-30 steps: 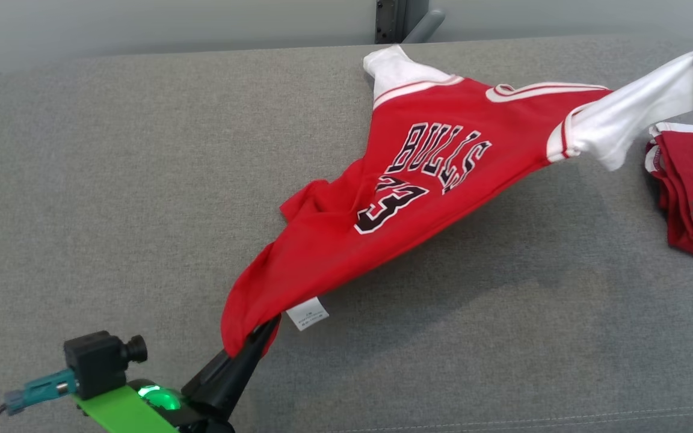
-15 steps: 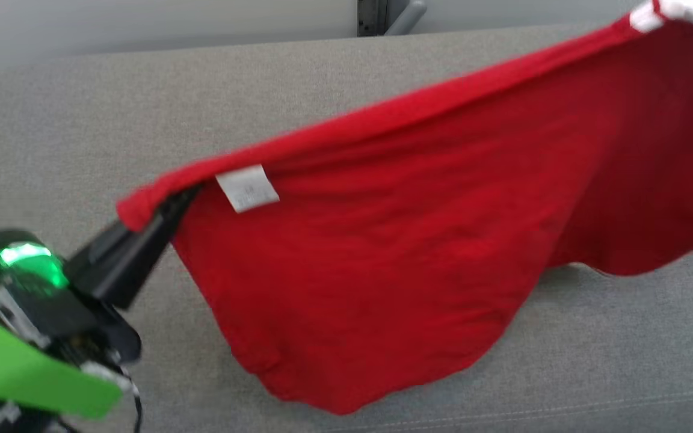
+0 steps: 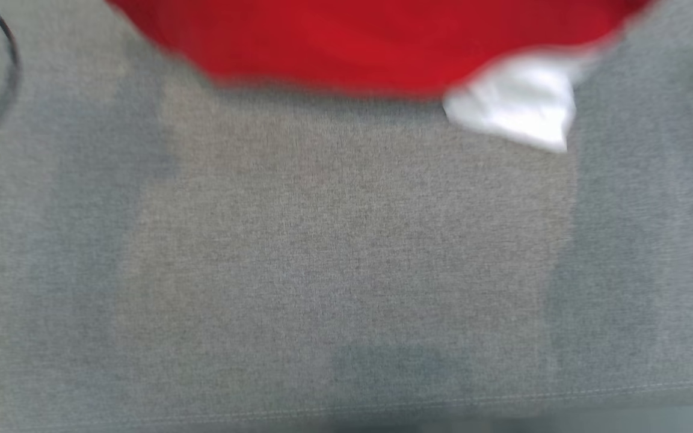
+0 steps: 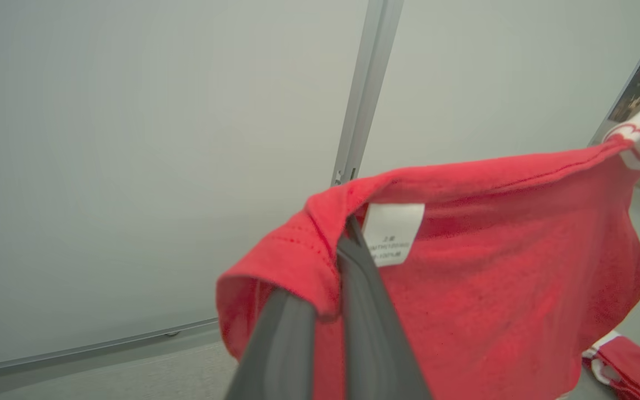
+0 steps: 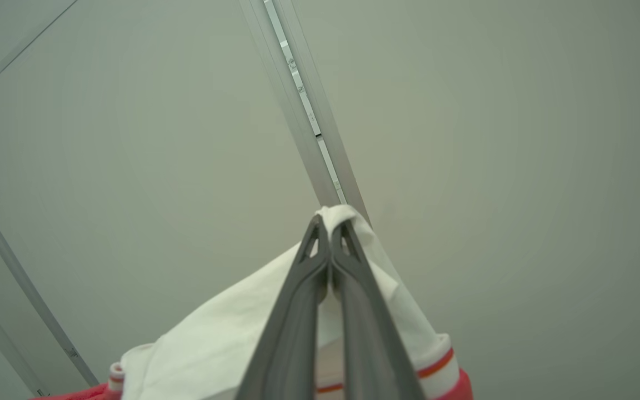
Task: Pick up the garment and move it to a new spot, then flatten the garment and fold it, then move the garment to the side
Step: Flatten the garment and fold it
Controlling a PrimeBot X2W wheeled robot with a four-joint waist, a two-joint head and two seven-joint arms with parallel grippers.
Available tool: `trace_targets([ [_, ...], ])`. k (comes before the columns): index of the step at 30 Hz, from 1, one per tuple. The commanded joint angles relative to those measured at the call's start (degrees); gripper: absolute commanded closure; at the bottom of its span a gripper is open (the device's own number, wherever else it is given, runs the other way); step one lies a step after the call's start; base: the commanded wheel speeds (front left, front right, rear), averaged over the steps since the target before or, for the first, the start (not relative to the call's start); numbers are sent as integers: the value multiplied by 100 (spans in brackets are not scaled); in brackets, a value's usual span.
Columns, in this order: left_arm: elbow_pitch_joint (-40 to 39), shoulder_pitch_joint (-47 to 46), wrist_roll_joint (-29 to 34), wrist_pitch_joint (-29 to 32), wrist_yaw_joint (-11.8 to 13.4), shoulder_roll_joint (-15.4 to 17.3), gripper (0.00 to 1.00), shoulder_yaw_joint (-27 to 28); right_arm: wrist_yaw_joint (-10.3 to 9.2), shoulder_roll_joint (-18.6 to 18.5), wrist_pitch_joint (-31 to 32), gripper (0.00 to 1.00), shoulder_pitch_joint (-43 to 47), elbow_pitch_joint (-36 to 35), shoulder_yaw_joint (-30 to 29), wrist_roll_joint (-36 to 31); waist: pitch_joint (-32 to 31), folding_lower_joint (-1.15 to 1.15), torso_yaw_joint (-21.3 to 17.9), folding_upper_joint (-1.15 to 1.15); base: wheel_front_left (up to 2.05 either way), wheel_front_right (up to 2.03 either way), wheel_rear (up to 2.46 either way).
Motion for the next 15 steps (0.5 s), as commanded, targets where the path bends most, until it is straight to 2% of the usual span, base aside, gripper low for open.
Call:
trace_targets([
  [1, 310, -481, 161, -141, -60, -59, 100, -18, 1, 26, -209, 100, -368, 227, 36, -169, 761, -2, 52, 0, 0, 0, 0],
  [5, 1374, -1746, 648, -640, -133, -136, 100, -72, 0, 166, -861, 100, -1381, 1015, 150, -745, 1284, -2, -15, 0, 0, 0, 0],
  [8, 2093, -2316, 1077, -1421, -196, -211, 100, -169, 0, 256, -1428, 100, -1858, 1471, 112, -779, 1503, -2, -64, 0, 0, 0, 0],
  [10, 2449, -2501, 1258, -1991, -242, -274, 100, -235, -1, 304, -1638, 100, -1939, 1692, 193, -614, 1598, -2, -110, 0, 0, 0, 0],
  [11, 2449, -2501, 1258, -1991, -242, -274, 100, -235, -1, 304, -1638, 100, -1939, 1692, 193, -614, 1598, -2, -110, 0, 0, 0, 0],
  [12, 2589, -2511, 1302, -2248, -277, -307, 100, -311, 1, 316, -1723, 100, -1876, 1722, 310, -508, 1639, -2, -130, 0, 0, 0, 0],
  [15, 2854, -2113, 1379, -2766, -341, -255, 100, -676, 1, 330, -1869, 100, -1265, 1596, 789, -87, 1666, -2, -161, 0, 0, 0, 0],
])
